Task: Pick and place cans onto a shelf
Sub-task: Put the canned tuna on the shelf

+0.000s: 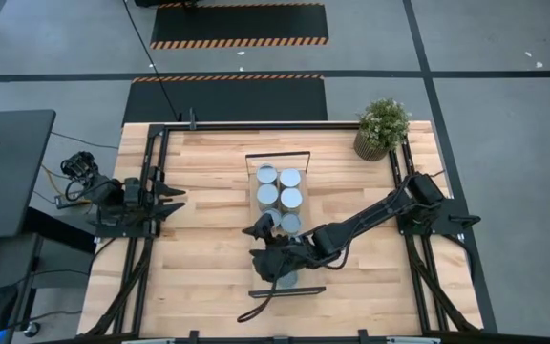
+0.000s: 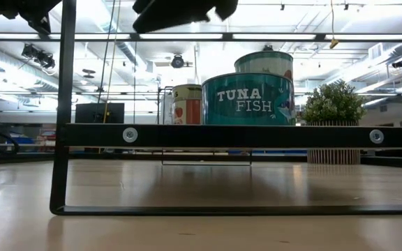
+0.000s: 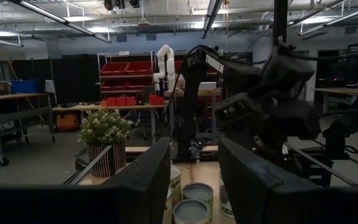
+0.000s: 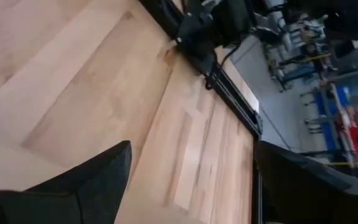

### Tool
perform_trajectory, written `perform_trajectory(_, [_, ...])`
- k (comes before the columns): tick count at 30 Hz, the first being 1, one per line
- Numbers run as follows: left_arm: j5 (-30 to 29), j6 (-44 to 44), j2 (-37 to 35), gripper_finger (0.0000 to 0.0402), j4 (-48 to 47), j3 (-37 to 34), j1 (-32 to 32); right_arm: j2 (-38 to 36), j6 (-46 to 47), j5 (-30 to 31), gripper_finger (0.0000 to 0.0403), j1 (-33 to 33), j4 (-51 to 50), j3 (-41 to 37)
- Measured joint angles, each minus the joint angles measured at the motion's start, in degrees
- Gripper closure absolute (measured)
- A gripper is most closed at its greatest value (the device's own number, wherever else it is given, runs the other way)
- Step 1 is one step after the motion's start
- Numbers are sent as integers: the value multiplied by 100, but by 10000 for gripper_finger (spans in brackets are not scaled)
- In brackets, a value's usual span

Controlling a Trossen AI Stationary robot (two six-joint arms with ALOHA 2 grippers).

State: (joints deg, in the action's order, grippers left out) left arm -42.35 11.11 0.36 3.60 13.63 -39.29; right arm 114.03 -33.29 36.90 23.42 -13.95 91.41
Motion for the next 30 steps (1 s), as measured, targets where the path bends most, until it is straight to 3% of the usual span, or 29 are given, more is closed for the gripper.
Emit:
perform_trajectory(6, [0,0,0,260,3,0,1,13,-128,281,54,10,1600,-822])
perform_trajectory(11, [0,0,0,260,0,0,2,19,-765,510,54,9,2874,-1333])
perform_trajectory(23, [0,2,0,260,2,0,0,30,-775,357,54,9,3584,-1591])
perform_trajectory(30, [0,1,0,260,2,0,1,30,-1565,156,54,-34,4456,-1557])
